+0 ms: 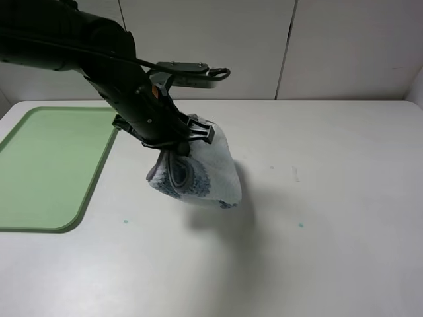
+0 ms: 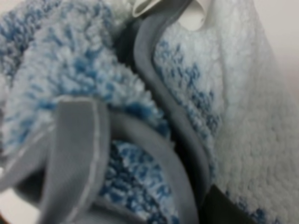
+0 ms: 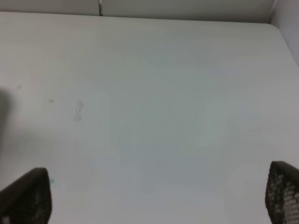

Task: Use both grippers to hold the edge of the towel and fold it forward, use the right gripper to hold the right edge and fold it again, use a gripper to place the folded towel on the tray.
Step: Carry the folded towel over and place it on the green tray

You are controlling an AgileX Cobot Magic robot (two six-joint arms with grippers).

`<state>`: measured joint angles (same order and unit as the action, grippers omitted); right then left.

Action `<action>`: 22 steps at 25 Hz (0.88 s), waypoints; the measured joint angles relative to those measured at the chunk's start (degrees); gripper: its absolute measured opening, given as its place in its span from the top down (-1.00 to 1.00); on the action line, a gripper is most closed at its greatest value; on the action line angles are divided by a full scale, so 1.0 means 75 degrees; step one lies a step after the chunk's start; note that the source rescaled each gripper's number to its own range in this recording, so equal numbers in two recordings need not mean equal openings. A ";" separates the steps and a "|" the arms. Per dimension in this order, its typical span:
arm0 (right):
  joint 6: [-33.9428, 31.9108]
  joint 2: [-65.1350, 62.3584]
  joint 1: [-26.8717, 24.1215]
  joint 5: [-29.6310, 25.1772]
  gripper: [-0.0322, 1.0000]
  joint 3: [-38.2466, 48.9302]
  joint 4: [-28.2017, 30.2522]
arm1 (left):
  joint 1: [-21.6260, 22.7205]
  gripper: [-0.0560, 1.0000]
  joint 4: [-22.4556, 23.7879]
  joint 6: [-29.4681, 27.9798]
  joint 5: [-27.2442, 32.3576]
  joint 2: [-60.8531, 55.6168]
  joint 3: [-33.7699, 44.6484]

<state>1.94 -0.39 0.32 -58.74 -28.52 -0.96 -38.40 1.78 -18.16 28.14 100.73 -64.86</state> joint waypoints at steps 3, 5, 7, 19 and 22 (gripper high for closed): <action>0.0000 0.0000 0.0000 0.0000 -1.00 0.0000 0.0000 | 0.0367 0.58 0.0277 0.0103 0.0348 -0.0301 0.0024; 0.0000 0.0000 0.0000 0.0000 -1.00 0.0000 0.0000 | 0.0638 0.58 0.0396 0.0287 0.0514 -0.0487 0.0031; 0.0000 0.0000 0.0000 0.0000 -1.00 0.0000 0.0000 | 0.0978 0.58 0.0420 0.0522 0.0639 -0.0599 0.0049; 0.0000 0.0000 0.0000 0.0000 -1.00 0.0000 0.0000 | 0.2798 0.58 0.0441 0.1480 0.0760 -0.0856 0.0129; 0.0000 0.0000 0.0000 0.0000 -1.00 0.0000 0.0000 | 0.3243 0.58 0.0441 0.1659 0.0760 -0.0856 0.0134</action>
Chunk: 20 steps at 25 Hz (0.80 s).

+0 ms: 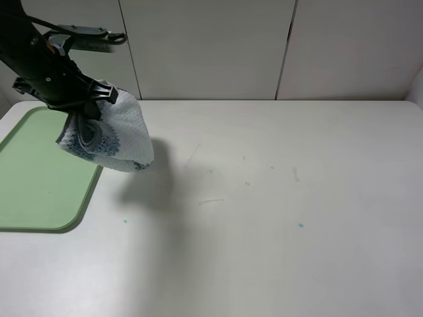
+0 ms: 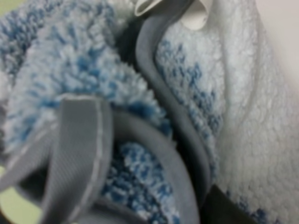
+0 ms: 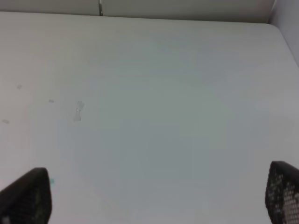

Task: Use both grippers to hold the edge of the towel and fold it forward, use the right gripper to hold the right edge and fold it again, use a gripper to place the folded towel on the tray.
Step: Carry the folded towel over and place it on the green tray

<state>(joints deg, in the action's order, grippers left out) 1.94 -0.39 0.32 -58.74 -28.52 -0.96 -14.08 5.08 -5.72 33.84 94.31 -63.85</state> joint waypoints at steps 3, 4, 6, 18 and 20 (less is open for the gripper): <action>0.0000 0.0000 0.0000 0.0000 -1.00 0.0000 0.0000 | 0.0420 0.58 0.0000 0.0131 -0.0015 0.0000 0.0000; 0.0000 0.0000 0.0000 0.0000 -1.00 0.0000 0.0000 | 0.0562 0.58 0.0000 0.0211 -0.0040 0.0000 0.0000; 0.0000 0.0000 0.0000 0.0000 -1.00 0.0000 0.0000 | 0.0841 0.58 0.0008 0.0287 -0.0143 0.0000 0.0003; 0.0000 0.0000 0.0000 0.0000 -1.00 0.0000 0.0000 | 0.1976 0.58 0.0029 0.0440 -0.1113 0.0704 0.0225; 0.0000 0.0000 0.0000 0.0000 -1.00 0.0000 0.0000 | 0.2069 0.58 0.0049 0.0443 -0.1216 0.0920 0.0225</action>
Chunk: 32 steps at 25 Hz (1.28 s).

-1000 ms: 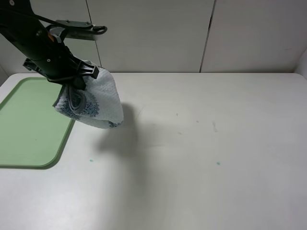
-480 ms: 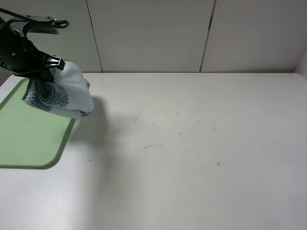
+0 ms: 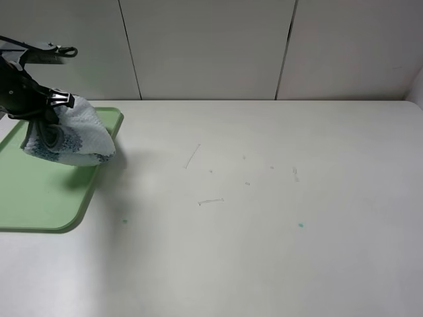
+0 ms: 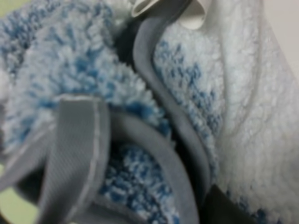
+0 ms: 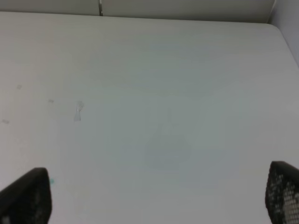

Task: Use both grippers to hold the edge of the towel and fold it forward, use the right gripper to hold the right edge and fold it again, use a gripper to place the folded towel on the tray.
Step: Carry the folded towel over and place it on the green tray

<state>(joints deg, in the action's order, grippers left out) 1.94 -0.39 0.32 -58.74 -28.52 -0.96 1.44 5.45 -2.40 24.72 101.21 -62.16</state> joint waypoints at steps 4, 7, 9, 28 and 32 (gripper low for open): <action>0.0000 0.0000 0.0000 0.0000 -1.00 0.0000 0.0000 | 0.0082 0.58 0.0258 0.0007 -0.0131 0.0307 0.0010; 0.0000 0.0000 0.0000 0.0000 -1.00 0.0000 0.0000 | 0.0085 0.58 0.0565 0.0007 -0.0149 0.0324 0.0048; 0.0000 0.0000 0.0000 0.0000 -1.00 0.0000 0.0000 | 0.0085 0.58 0.0739 0.0007 -0.0142 0.0324 0.0048; 0.0000 0.0000 0.0000 0.0000 -1.00 0.0000 0.0000 | 0.0495 -0.99 0.0924 -0.0085 0.1702 0.0220 -0.0294; 0.0000 0.0000 0.0000 0.0000 -1.00 0.0000 0.0000 | 0.0495 -1.00 0.0905 -0.0085 0.2099 -0.0270 -0.0470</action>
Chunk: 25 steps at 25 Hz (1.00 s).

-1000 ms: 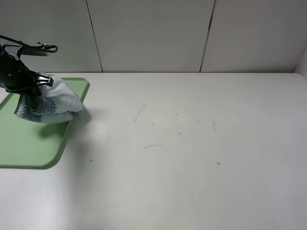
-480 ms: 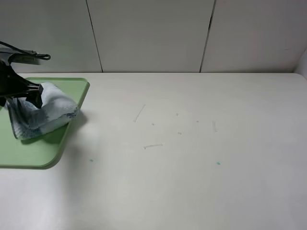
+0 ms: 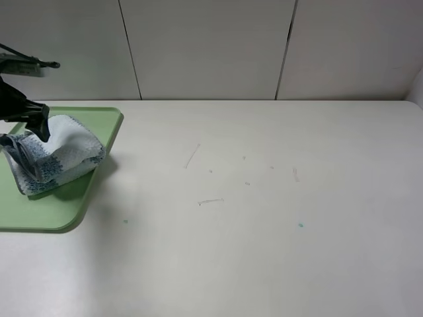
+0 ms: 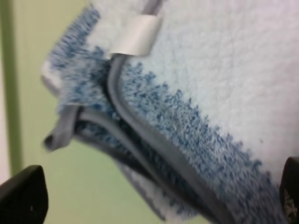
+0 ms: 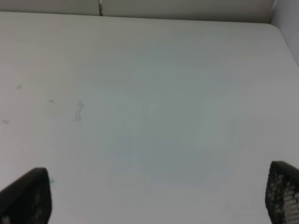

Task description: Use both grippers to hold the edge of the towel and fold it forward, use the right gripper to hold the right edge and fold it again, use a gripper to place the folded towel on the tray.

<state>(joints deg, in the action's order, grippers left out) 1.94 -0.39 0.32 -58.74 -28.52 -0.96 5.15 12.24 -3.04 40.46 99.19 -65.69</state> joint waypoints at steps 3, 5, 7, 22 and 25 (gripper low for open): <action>0.0000 0.0000 0.0000 0.0000 -1.00 0.0000 0.0000 | 0.0000 -1.00 -0.0044 0.0000 0.0352 -0.0496 -0.0008; 0.0000 0.0000 0.0000 0.0000 -1.00 0.0000 0.0000 | 0.0000 -1.00 -0.0052 0.0000 0.0666 -0.0835 -0.0008; 0.0000 0.0000 0.0000 0.0000 -1.00 0.0000 0.0000 | 0.0000 -1.00 -0.0052 0.0000 0.1100 -0.1119 -0.0008; 0.0000 0.0000 0.0000 0.0000 -1.00 0.0000 0.0000 | 0.0000 -1.00 -0.1035 0.1303 0.3147 -0.3994 0.0678; 0.0000 0.0000 0.0000 0.0000 -1.00 0.0000 0.0000 | 0.0000 -1.00 -0.1159 0.1294 0.3191 -0.4860 0.1220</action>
<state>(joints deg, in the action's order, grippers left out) 1.94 -0.39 0.32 -58.74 -28.52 -0.96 5.15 3.55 6.67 64.40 62.74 -56.54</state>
